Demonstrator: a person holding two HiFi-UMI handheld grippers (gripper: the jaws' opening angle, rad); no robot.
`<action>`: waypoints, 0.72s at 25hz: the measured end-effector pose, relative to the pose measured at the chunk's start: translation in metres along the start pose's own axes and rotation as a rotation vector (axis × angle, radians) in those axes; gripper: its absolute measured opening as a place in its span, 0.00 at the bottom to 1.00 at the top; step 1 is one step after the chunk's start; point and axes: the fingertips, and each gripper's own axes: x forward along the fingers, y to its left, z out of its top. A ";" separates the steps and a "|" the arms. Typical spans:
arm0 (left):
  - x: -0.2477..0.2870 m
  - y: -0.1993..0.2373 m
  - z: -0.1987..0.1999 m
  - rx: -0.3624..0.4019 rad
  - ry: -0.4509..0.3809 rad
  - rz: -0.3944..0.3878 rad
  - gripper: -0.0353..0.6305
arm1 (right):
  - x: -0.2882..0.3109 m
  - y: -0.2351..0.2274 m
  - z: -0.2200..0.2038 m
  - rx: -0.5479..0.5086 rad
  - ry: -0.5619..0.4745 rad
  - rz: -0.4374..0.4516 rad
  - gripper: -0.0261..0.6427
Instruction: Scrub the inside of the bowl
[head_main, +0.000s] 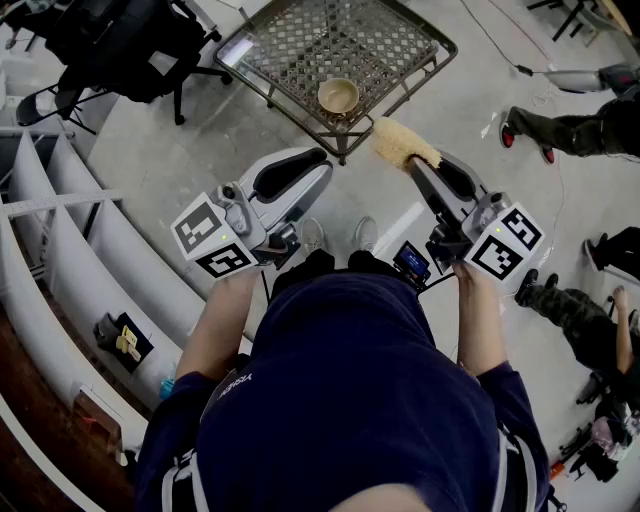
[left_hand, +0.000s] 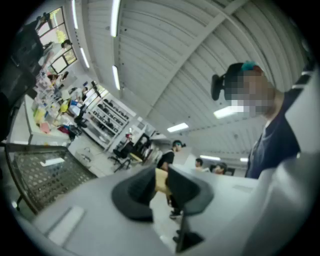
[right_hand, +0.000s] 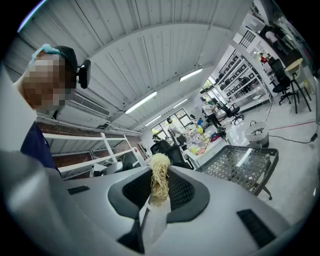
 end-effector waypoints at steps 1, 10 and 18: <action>0.000 0.000 0.000 0.000 -0.001 0.002 0.16 | 0.000 0.000 0.000 -0.001 0.000 0.002 0.14; 0.006 -0.006 -0.009 0.002 -0.003 0.036 0.16 | -0.012 -0.007 -0.004 0.013 0.013 0.028 0.14; 0.014 -0.008 -0.022 0.007 0.001 0.114 0.16 | -0.029 -0.025 -0.004 0.057 0.021 0.088 0.14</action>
